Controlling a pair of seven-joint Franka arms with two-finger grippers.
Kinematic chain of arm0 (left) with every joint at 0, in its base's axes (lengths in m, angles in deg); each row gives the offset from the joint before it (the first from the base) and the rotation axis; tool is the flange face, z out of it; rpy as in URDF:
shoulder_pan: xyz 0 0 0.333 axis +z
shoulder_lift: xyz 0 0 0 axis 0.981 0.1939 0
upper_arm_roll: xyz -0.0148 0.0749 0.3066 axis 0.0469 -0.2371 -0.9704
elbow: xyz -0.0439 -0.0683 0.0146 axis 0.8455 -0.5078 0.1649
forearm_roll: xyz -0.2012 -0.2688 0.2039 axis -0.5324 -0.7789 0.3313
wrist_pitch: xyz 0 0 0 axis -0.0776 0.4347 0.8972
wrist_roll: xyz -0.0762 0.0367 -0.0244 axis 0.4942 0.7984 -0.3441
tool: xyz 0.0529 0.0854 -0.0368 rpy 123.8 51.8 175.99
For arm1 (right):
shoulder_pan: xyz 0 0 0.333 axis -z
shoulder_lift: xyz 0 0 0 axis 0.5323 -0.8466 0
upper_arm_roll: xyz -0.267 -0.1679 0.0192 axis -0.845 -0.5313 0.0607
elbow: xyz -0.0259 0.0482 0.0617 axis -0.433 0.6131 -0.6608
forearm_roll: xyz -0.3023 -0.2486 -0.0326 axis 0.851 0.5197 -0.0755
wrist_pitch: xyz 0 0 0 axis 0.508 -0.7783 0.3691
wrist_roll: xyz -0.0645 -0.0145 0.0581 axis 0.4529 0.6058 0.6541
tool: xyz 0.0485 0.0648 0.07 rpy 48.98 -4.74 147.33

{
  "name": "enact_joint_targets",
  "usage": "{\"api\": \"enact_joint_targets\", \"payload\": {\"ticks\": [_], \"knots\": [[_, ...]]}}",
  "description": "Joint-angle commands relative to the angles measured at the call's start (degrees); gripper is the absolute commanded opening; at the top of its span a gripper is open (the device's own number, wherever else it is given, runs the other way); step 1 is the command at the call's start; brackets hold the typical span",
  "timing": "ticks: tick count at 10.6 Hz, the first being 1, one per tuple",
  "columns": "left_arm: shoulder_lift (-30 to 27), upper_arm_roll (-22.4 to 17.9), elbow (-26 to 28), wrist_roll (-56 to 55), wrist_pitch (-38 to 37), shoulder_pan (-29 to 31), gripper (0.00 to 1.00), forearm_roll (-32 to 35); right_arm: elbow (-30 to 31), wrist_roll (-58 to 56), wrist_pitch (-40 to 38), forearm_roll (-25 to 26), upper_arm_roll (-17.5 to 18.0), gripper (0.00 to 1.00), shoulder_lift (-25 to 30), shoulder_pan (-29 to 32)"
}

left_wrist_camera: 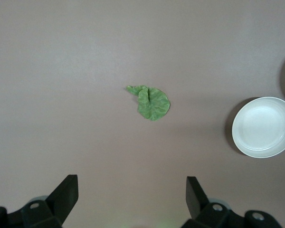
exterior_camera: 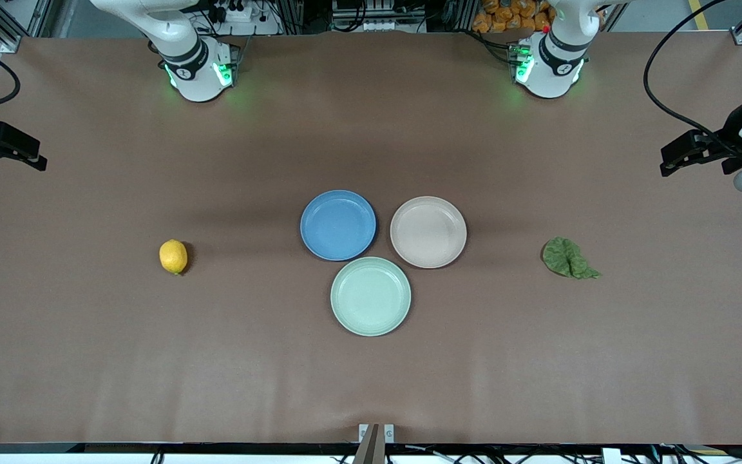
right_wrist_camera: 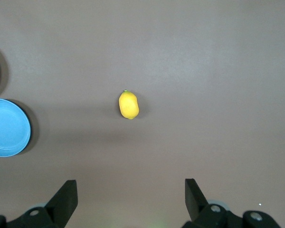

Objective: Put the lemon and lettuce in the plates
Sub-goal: 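Move the left gripper down to the green lettuce leaf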

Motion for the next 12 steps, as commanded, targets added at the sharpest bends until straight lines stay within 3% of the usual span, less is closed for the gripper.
{"api": "enact_joint_targets", "payload": {"ticks": [1,3,6,8,12], "knots": [[-0.96,0.00,-0.34,1.97,-1.32,0.44,1.00,-0.42,0.18,0.92,0.03,-0.17,0.97,1.00,0.19,1.16],[-0.35,-3.05,-1.48,2.15,-1.32,0.53,1.00,-1.98,0.18,0.92,0.03,-0.18,0.97,1.00,0.19,1.16],[0.52,-3.34,-0.70,4.24,-1.23,1.05,1.00,-2.52,0.18,0.92,0.03,-0.18,0.97,1.00,0.19,1.16],[4.64,-3.34,0.00,5.31,0.34,1.76,1.00,-2.09,0.18,0.92,0.03,-0.18,0.97,1.00,0.19,1.24],[10.27,-3.16,8.60,5.22,11.40,1.76,1.00,-1.73,0.18,0.92,0.03,-0.18,0.97,1.00,0.19,1.24]]}}
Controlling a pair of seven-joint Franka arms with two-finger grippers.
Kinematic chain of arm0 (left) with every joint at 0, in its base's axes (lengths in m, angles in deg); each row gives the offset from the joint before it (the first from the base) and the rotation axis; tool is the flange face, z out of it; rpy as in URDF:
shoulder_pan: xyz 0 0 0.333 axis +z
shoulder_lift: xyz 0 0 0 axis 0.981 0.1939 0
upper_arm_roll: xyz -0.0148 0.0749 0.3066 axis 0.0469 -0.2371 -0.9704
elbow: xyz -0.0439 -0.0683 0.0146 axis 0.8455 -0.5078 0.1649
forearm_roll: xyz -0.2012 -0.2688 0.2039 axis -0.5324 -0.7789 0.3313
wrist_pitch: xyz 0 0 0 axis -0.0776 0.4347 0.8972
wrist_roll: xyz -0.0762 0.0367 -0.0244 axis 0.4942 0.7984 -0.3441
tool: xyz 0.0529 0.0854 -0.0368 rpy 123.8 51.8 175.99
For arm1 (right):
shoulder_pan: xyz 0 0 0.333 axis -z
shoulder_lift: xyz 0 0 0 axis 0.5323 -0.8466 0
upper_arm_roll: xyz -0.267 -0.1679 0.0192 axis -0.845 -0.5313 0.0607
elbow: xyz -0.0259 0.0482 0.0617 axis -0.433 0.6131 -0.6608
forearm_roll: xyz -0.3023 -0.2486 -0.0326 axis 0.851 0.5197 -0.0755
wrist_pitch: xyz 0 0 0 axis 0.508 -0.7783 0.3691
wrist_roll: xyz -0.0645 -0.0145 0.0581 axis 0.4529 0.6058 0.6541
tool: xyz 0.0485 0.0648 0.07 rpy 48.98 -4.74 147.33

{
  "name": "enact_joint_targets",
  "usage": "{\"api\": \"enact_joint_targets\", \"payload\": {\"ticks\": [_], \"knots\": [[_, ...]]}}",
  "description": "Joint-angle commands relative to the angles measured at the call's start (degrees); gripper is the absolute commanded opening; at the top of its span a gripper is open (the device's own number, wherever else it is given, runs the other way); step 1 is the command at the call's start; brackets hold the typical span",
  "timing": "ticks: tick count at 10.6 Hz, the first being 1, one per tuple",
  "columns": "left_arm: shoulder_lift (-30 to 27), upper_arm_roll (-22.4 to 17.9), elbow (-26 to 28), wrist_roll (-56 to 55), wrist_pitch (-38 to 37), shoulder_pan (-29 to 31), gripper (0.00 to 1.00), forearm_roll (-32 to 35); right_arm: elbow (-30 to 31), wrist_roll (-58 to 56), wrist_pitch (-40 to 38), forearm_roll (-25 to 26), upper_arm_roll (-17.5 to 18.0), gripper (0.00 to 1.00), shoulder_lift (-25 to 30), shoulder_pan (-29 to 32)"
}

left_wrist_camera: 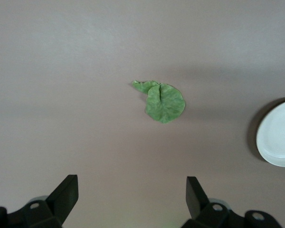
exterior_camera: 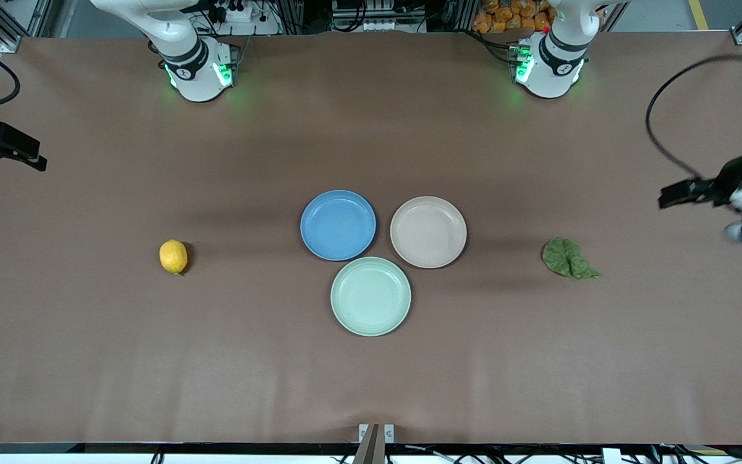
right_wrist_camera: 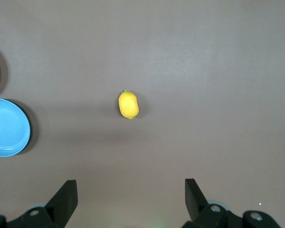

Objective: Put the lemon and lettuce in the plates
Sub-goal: 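Move the left gripper down to the green lettuce leaf, then grasp the lettuce with the left gripper while the right gripper reaches the lemon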

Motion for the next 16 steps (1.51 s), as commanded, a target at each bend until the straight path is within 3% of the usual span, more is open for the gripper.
{"api": "enact_joint_targets", "payload": {"ticks": [1,5,8,10,12,13,16], "knots": [[2.71,0.22,4.56,1.56,6.15,-0.28,1.00,-0.47,0.11,0.91,-0.05,-0.17,0.96,1.00,0.18,1.16],[8.53,0.57,14.30,-0.27,23.29,-0.98,1.00,0.15,0.29,0.38,-0.06,-0.17,0.96,1.00,-1.40,1.16],[12.39,0.49,15.65,-3.89,26.65,-3.61,1.00,0.67,0.38,0.38,-0.14,-1.75,0.96,1.00,-5.51,1.33],[15.29,0.49,16.52,-4.94,29.99,-3.71,1.00,3.74,0.20,0.21,0.29,-6.21,0.96,1.00,-10.95,1.42],[16.97,0.49,19.50,-6.78,35.86,-3.80,1.00,4.11,0.72,0.12,4.84,-7.47,0.87,1.00,-13.96,1.07],[17.84,0.49,19.69,-7.14,36.76,-3.71,0.96,4.19,0.64,0.12,5.48,-7.47,0.87,1.00,-15.62,0.98],[19.78,0.49,19.69,-7.67,37.82,-3.71,0.69,7.70,1.51,0.03,9.77,-6.94,0.87,1.00,-20.37,0.72]]}}
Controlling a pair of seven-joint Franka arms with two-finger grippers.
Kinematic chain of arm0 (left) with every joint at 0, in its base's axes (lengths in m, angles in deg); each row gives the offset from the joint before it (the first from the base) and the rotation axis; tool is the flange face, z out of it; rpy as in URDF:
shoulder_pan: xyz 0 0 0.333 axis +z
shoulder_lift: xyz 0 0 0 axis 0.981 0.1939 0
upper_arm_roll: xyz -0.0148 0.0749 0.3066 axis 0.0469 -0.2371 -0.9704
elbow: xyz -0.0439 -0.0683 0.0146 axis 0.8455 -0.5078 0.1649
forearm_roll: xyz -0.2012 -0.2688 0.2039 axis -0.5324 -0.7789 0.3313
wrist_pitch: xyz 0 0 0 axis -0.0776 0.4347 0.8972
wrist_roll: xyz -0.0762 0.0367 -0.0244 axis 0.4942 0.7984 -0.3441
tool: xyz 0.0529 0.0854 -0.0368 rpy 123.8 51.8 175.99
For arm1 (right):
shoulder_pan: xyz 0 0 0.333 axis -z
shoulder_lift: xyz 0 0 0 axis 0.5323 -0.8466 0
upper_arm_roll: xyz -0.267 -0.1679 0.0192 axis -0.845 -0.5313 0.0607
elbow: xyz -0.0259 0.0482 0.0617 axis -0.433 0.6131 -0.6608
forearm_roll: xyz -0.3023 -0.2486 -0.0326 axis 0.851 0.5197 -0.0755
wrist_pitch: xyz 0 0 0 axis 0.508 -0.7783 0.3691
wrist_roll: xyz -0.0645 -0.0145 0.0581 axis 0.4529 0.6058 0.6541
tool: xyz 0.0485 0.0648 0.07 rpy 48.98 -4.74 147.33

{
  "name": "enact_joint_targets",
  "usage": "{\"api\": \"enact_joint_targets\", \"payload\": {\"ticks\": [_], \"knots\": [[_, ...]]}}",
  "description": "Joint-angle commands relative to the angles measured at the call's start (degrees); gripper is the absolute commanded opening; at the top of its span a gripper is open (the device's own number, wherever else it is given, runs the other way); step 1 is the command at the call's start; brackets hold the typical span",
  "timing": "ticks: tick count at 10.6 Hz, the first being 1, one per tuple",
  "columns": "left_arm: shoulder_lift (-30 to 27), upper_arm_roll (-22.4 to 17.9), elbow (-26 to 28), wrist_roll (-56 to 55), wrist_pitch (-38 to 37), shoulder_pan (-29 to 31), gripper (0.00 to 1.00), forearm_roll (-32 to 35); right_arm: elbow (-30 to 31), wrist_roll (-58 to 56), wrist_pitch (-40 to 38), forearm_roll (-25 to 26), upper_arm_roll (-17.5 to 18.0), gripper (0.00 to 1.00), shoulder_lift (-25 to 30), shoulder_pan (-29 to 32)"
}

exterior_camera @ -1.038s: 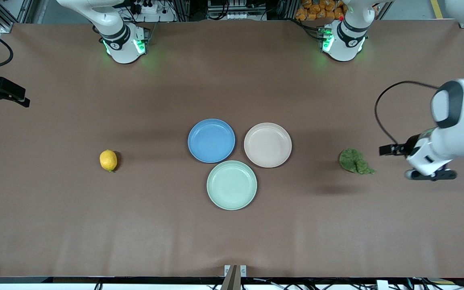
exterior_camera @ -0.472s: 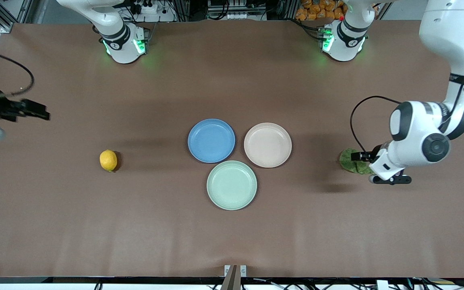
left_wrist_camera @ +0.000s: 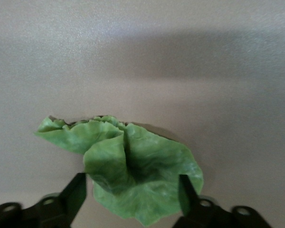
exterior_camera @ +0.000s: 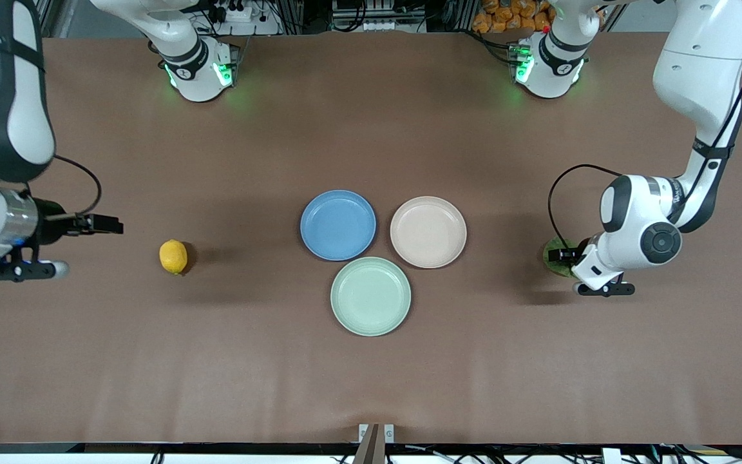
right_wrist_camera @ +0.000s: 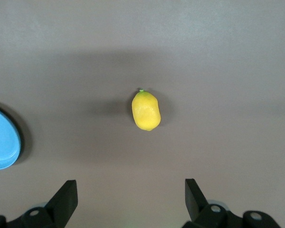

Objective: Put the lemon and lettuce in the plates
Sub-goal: 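Grasp the lettuce with the left gripper while the right gripper reaches the lemon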

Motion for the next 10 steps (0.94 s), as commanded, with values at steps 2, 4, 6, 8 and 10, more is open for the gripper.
{"api": "enact_joint_targets", "payload": {"ticks": [2,4,6,8,10], "knots": [[0.31,-0.08,0.20,-2.45,1.02,-0.13,0.32,3.58,5.64,-0.05,10.21,-0.60,0.61,1.00,-2.99,0.09],[0.22,0.01,0.20,-3.06,0.93,-0.04,0.08,3.58,11.62,-0.05,18.57,-0.60,0.70,1.00,-2.99,-0.35],[0.22,-0.17,-0.07,-5.08,0.84,-1.44,0.00,3.75,18.91,-0.05,28.93,-0.60,0.70,1.00,-2.81,-0.97],[-0.74,-0.08,-0.42,-5.61,0.23,-1.71,0.00,3.84,24.81,-0.05,36.85,-0.60,0.70,1.00,-2.55,-2.28],[-2.50,-0.08,-1.82,-9.10,-2.30,-4.24,0.00,3.84,28.86,-0.14,43.28,-0.51,0.70,1.00,-2.90,-2.46]]}}
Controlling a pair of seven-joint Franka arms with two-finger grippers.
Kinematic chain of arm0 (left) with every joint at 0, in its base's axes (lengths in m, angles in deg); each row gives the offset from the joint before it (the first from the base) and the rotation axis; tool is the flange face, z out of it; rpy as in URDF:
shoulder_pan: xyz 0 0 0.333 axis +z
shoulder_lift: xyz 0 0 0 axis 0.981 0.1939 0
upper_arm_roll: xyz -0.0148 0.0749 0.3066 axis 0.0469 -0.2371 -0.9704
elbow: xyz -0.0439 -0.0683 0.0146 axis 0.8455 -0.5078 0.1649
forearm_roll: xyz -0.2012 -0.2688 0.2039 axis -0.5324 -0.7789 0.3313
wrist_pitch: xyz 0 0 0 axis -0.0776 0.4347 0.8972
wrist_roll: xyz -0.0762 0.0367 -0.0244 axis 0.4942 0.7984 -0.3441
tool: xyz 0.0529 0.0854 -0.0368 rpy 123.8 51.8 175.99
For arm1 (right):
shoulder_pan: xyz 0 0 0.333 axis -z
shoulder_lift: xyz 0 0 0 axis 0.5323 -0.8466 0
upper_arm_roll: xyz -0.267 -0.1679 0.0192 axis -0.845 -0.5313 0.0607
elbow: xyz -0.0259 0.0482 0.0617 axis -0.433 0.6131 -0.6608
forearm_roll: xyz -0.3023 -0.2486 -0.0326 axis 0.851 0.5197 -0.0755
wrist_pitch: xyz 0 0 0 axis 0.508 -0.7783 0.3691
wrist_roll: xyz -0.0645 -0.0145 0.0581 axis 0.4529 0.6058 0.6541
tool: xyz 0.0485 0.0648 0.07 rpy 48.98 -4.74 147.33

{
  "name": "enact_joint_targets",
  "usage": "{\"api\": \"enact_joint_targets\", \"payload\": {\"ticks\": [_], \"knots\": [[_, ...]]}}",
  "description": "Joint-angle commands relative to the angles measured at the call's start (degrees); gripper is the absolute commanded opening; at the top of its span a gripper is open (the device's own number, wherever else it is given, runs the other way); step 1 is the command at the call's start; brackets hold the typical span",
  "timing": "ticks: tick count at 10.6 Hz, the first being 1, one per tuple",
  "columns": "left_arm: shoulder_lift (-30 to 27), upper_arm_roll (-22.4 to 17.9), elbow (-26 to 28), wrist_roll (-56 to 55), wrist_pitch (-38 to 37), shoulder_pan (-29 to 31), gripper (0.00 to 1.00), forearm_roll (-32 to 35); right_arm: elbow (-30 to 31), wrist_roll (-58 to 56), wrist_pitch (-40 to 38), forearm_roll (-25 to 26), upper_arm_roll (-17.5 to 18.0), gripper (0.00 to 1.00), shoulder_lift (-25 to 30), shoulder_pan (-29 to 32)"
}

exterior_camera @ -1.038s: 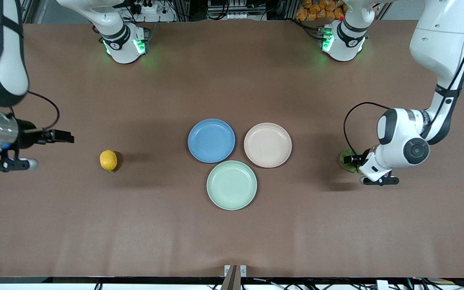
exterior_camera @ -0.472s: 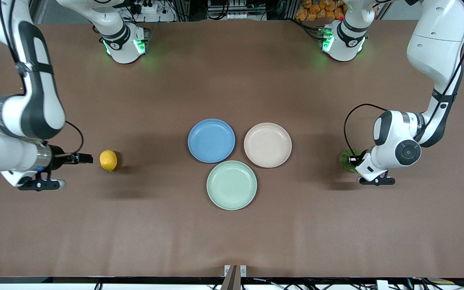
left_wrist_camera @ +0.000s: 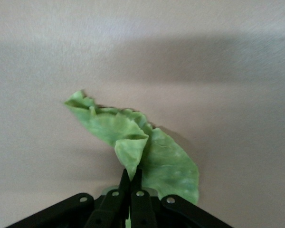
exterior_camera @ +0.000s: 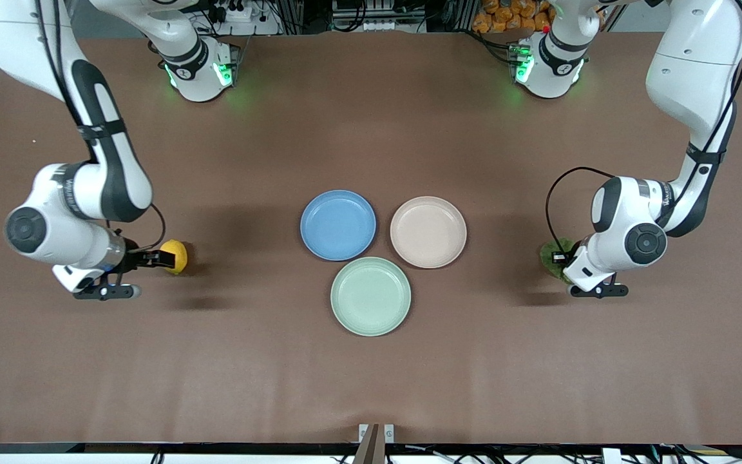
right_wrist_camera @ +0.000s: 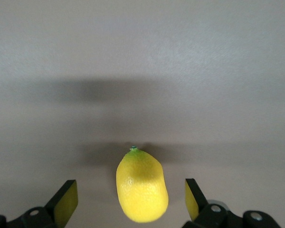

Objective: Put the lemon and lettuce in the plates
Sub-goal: 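Carry the lettuce to the beige plate while the right gripper grasps the lemon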

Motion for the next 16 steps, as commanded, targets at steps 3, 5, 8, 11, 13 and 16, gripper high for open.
{"api": "enact_joint_targets", "payload": {"ticks": [3,5,8,11,13,16], "knots": [[-2.75,-0.01,-7.44,-11.53,-12.14,-8.35,0.00,1.95,8.51,-2.57,9.42,-0.16,0.02,1.00,1.35,-0.55],[-3.10,0.34,-10.87,-16.19,-15.59,-11.79,0.00,0.99,12.02,-2.67,14.60,-0.16,0.02,1.00,1.09,-0.55],[-2.84,4.54,-13.34,-27.67,-16.66,-15.31,0.00,-1.02,14.75,-2.67,20.94,-0.16,0.02,1.00,-1.19,-0.90],[-0.65,5.70,-14.49,-37.46,-16.48,-19.78,0.00,-6.03,15.81,-2.67,25.61,-0.16,0.02,0.96,-3.48,-1.60],[1.37,5.61,-14.49,-41.77,-15.95,-23.40,0.00,-6.84,15.73,-2.67,25.52,-0.16,0.02,0.67,-3.57,-1.69],[4.88,5.61,-14.49,-46.78,-15.78,-23.93,0.00,-6.84,15.29,-2.58,24.82,-0.16,0.11,0.28,-3.40,-1.69]]}}
